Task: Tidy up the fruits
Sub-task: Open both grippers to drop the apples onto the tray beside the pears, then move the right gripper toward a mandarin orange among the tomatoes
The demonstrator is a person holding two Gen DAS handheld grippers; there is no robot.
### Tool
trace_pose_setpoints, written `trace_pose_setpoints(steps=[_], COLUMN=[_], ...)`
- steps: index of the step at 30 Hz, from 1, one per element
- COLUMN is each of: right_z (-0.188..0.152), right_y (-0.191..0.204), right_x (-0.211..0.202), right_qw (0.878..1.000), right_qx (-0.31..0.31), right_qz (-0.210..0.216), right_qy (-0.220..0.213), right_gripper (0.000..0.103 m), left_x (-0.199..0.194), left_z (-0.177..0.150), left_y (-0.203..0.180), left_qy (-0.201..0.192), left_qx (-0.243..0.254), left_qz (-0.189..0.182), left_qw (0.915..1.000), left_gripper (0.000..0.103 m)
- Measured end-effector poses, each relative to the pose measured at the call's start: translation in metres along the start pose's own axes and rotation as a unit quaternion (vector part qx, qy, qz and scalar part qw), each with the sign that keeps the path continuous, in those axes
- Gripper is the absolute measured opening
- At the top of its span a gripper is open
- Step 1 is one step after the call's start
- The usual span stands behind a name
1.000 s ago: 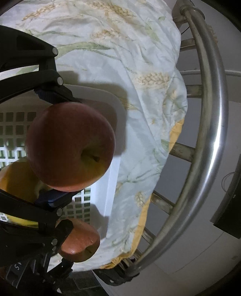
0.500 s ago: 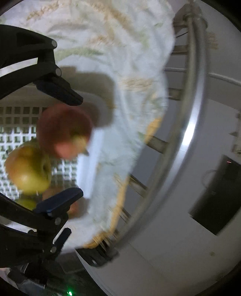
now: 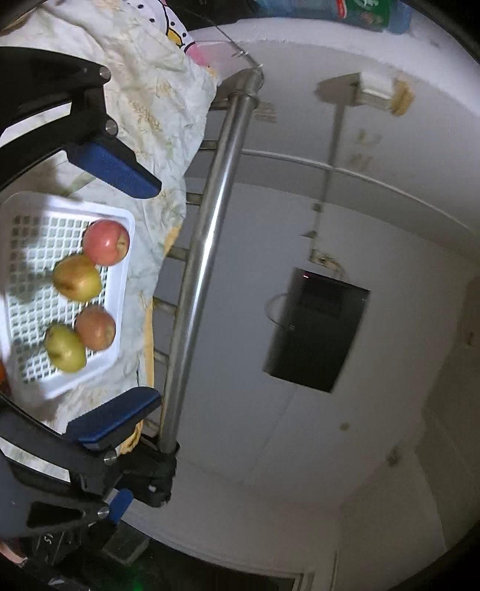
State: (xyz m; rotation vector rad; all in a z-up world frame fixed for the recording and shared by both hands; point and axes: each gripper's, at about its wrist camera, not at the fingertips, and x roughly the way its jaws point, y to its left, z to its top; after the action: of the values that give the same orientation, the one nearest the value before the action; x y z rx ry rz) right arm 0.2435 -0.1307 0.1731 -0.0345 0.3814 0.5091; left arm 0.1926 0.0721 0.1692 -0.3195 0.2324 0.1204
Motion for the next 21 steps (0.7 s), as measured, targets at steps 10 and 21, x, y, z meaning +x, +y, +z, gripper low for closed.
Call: trace_pose_setpoints(steps=[10,21], right_z=[-0.041,-0.084], right_y=[0.004,0.008], right_x=[-0.100,-0.128], right_qw=[0.997,0.997], right_qx=[-0.010,0.000], right_qz=[-0.011,-0.023], right_qy=[-0.075,-0.075], right_gripper=[0.103,0.103], left_x=[-0.052,-0.073], left_z=[-0.057,-0.104], left_y=[-0.026,-0.025], left_qy=[0.011,0.054], left_qx=[0.036,0.065], left_qz=[-0.023,-0.022], left_qw=[0.9990,0.9961], left_gripper=[0.103,0.103])
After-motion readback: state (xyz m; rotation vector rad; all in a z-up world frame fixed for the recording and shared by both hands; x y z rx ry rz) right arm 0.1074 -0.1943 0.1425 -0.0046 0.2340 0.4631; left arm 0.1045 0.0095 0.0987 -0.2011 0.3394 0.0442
